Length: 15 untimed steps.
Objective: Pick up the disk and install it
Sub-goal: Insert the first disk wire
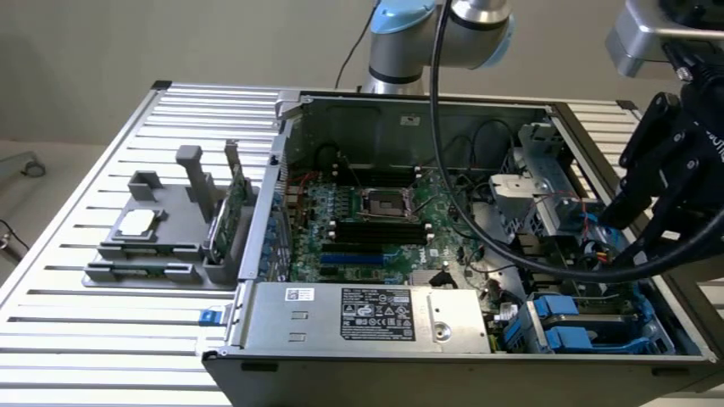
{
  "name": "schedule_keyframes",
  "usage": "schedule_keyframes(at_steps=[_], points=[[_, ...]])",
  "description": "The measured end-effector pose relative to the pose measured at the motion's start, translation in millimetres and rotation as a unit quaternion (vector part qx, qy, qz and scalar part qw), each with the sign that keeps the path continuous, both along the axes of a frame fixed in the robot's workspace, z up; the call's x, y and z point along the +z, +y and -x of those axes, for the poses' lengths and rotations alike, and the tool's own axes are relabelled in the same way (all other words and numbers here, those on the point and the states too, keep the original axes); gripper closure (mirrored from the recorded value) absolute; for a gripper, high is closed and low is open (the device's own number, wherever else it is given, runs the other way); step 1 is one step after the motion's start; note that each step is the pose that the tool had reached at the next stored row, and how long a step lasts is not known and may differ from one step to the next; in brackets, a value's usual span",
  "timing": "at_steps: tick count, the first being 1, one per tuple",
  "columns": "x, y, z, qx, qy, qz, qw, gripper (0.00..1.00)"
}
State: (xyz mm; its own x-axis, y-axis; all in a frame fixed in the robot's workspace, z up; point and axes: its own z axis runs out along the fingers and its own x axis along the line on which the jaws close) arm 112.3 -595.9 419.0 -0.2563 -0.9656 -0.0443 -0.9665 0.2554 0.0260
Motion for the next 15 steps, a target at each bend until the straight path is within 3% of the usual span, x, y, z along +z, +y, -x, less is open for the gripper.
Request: schedule_keyframes(at_steps=[3, 7, 11, 15], points=[[-1.9, 0.0, 0.0, -0.028, 0.0, 0.0, 0.9996, 0.46], [-4.5, 0.0, 0.0, -0.063, 0.0, 0.0, 0.998, 0.46], [-7.1, 0.0, 0.0, -0.1, 0.0, 0.0, 0.995, 0.46], [-9.8, 0.0, 0.0, -0.136, 0.0, 0.0, 0.9907, 0.46]])
